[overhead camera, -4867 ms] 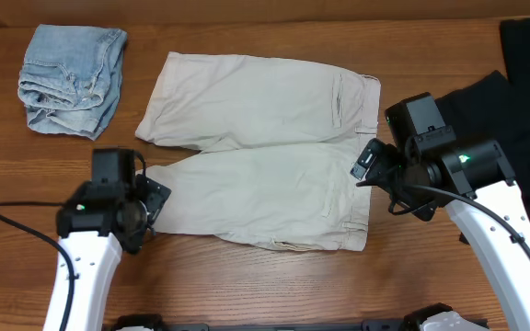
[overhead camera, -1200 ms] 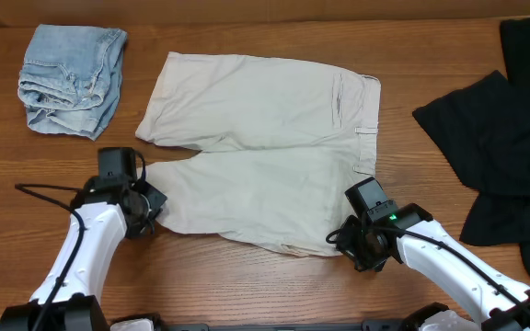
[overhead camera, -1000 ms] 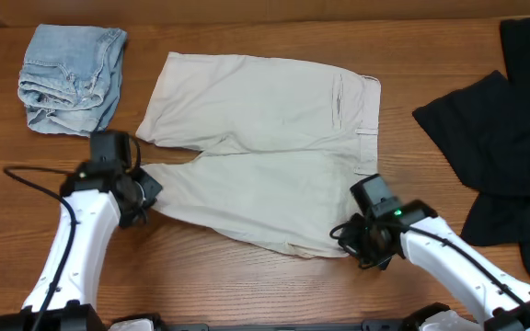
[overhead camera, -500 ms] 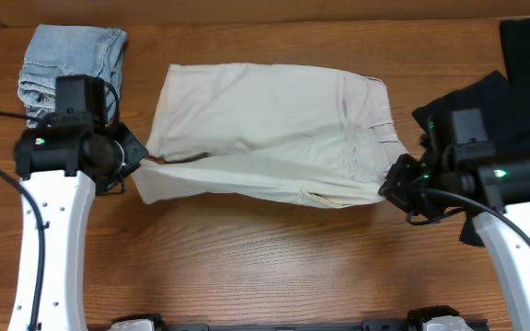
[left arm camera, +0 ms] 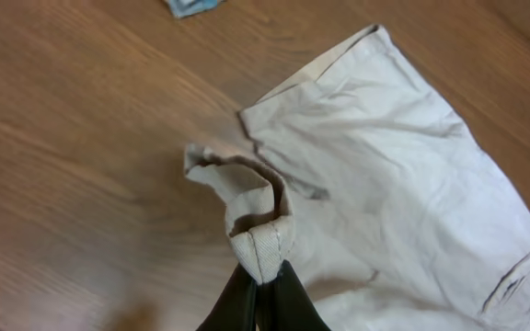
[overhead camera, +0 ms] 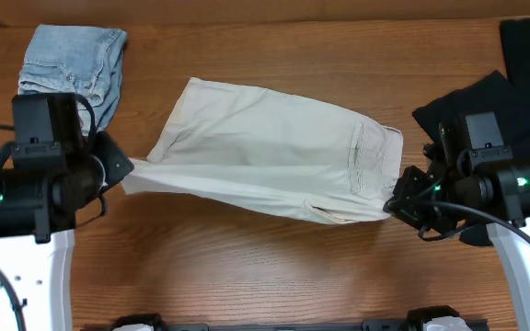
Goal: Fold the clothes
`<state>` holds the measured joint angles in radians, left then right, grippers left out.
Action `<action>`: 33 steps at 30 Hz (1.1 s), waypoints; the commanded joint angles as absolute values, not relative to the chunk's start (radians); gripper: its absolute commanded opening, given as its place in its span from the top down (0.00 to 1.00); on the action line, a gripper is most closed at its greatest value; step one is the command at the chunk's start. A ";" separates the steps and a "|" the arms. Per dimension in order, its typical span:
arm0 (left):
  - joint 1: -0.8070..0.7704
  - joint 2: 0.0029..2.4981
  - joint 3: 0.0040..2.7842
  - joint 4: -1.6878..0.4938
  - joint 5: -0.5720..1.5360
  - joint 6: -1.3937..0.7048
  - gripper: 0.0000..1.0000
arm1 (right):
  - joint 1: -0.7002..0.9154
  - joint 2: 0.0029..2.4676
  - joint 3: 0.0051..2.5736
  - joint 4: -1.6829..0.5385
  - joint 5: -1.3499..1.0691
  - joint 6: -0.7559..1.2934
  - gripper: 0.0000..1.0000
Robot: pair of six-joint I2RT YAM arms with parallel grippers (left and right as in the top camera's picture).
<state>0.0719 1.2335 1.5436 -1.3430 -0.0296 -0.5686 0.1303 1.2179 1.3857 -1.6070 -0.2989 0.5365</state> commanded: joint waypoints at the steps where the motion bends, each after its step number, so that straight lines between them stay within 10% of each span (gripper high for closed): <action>1: 0.077 1.304 1.500 -1.267 -0.181 -0.558 0.96 | 0.095 1.251 1.401 -1.630 -0.102 0.516 0.96; 33: -0.015 1.821 1.473 -0.381 -0.142 -0.606 0.96 | -0.001 1.775 1.348 -0.817 0.010 0.469 0.96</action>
